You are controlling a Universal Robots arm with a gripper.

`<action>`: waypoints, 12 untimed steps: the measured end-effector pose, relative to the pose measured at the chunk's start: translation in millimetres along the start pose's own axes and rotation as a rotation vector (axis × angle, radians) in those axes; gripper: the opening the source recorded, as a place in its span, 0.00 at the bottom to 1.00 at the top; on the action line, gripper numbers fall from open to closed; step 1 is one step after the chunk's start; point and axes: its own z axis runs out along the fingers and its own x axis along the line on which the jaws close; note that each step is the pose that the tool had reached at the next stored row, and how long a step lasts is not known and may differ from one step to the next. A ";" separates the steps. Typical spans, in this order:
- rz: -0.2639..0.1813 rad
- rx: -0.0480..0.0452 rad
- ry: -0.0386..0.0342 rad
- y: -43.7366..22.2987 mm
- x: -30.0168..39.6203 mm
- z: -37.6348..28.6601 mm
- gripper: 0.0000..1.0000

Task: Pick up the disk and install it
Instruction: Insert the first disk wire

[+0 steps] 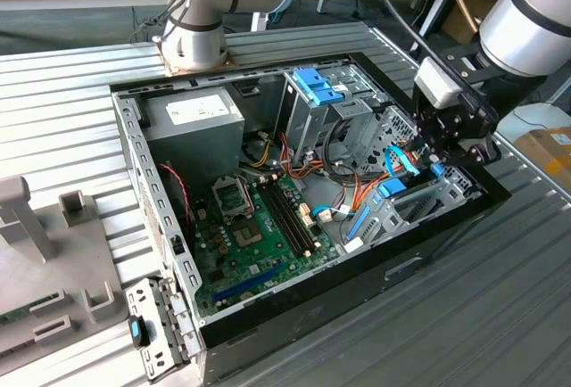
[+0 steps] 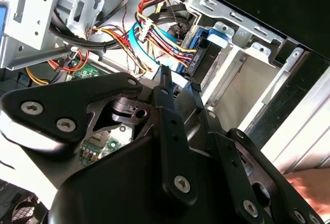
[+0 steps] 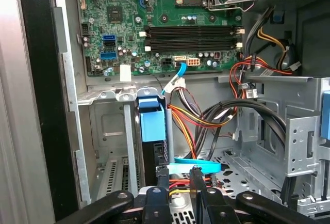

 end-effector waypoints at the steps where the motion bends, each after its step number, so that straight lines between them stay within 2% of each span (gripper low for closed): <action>1: 0.000 0.0000 -0.0001 -0.1 -0.1 -0.8 0.30; 8: 0.000 0.0001 0.0002 -0.1 -0.2 -1.5 0.29; 9: 0.000 0.0001 0.0002 -0.1 -0.2 -1.5 0.22; 10: 0.000 0.0001 0.0002 -0.1 -0.2 -1.5 0.11; 12: 0.000 0.0001 0.0002 -0.1 -0.2 -1.6 0.11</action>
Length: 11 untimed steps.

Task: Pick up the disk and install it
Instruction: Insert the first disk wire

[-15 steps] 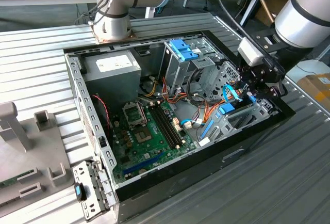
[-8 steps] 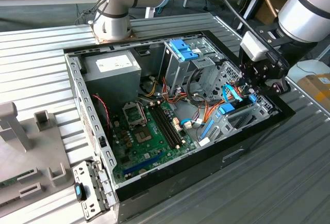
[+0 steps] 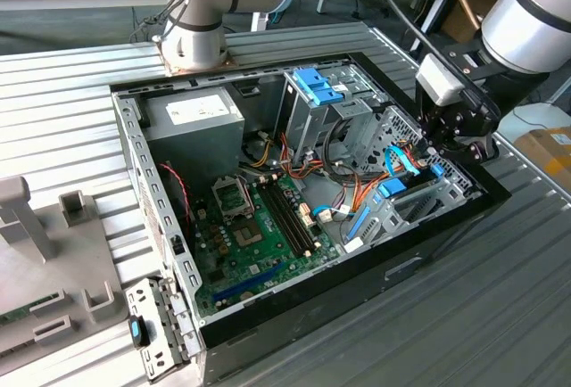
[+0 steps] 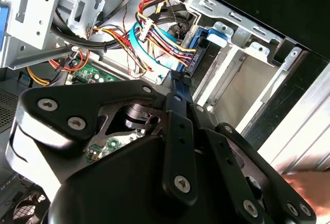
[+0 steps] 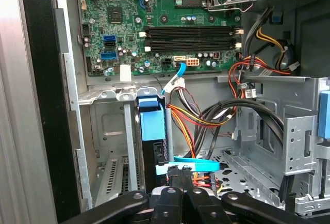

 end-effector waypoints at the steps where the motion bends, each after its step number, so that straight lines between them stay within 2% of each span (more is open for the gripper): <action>1: 0.000 -0.0001 0.0022 0.0 -0.4 -0.3 0.11; 2: -0.001 -0.0054 0.0128 -0.3 -0.5 -0.6 0.11; 3: 0.000 -0.0178 0.0267 -0.9 -0.7 -1.0 0.11; 5: 0.001 -0.0258 0.0293 -1.4 -1.5 -5.0 0.11; 6: 0.001 -0.0264 0.0295 -2.2 -2.4 -11.9 0.11; 11: 0.000 -0.0262 0.0330 -3.6 -4.1 -24.0 0.11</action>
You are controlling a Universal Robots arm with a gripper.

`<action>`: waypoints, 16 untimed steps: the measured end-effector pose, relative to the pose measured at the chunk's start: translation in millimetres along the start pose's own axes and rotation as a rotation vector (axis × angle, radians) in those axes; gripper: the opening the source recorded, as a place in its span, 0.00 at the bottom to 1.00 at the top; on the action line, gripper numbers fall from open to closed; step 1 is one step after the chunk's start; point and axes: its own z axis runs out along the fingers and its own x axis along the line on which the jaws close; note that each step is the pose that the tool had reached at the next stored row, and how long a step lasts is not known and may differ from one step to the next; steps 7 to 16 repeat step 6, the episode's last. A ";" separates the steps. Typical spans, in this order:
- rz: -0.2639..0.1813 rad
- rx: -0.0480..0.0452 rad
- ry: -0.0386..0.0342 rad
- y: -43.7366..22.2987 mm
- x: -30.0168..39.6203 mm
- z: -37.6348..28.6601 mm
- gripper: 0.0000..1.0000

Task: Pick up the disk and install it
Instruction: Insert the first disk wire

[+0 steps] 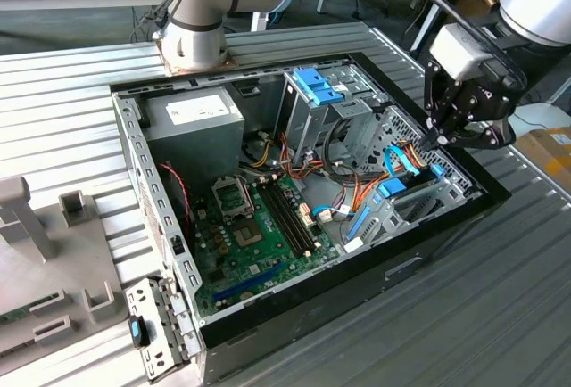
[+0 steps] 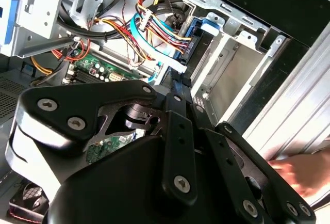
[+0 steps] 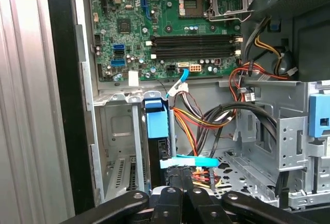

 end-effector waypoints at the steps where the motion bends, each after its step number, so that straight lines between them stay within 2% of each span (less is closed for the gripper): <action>1: 0.000 0.0000 -0.0002 0.0 0.0 0.0 0.11; 16: 0.000 0.0000 0.0000 -0.1 -0.1 -1.0 0.11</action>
